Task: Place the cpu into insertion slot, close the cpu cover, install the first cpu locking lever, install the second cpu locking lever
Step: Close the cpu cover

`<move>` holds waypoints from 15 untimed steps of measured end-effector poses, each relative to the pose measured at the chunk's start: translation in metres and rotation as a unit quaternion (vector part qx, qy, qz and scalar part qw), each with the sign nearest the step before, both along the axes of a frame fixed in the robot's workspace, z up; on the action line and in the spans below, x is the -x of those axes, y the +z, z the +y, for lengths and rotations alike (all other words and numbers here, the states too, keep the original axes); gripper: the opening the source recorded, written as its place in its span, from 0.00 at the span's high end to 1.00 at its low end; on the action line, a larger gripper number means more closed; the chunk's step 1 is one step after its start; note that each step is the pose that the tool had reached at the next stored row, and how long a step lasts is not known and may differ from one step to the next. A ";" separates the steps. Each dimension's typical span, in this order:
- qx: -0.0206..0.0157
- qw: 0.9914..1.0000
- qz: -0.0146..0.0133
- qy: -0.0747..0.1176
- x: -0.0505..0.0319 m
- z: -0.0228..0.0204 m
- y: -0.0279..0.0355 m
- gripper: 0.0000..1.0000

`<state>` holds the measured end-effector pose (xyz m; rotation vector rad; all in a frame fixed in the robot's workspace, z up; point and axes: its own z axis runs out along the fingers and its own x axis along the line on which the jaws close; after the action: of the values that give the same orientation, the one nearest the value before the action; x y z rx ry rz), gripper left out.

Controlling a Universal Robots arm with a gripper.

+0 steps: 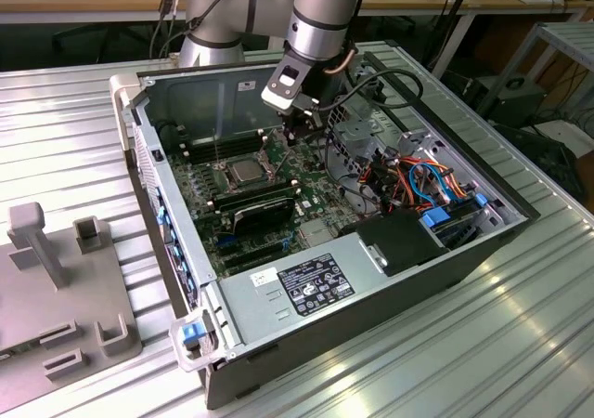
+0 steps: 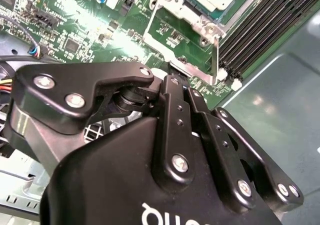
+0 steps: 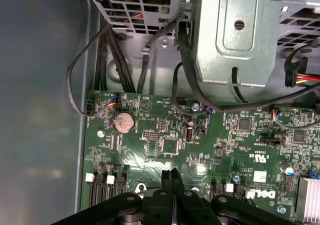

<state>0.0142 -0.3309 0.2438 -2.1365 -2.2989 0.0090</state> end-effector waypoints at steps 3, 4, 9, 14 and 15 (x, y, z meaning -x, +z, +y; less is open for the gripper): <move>0.000 1.000 0.000 0.000 0.0053 0.0007 0.0000 0.89; 0.000 1.000 0.000 0.000 0.0071 0.0009 0.0000 0.89; 0.000 1.000 0.000 0.000 0.0166 0.0018 -0.0008 0.89; 0.000 1.000 0.000 0.000 0.0244 0.0028 -0.0017 0.89; 0.000 1.000 0.000 0.000 0.0257 0.0029 -0.0018 0.89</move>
<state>-0.0115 -0.3280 0.2420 -2.1366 -2.2985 0.0093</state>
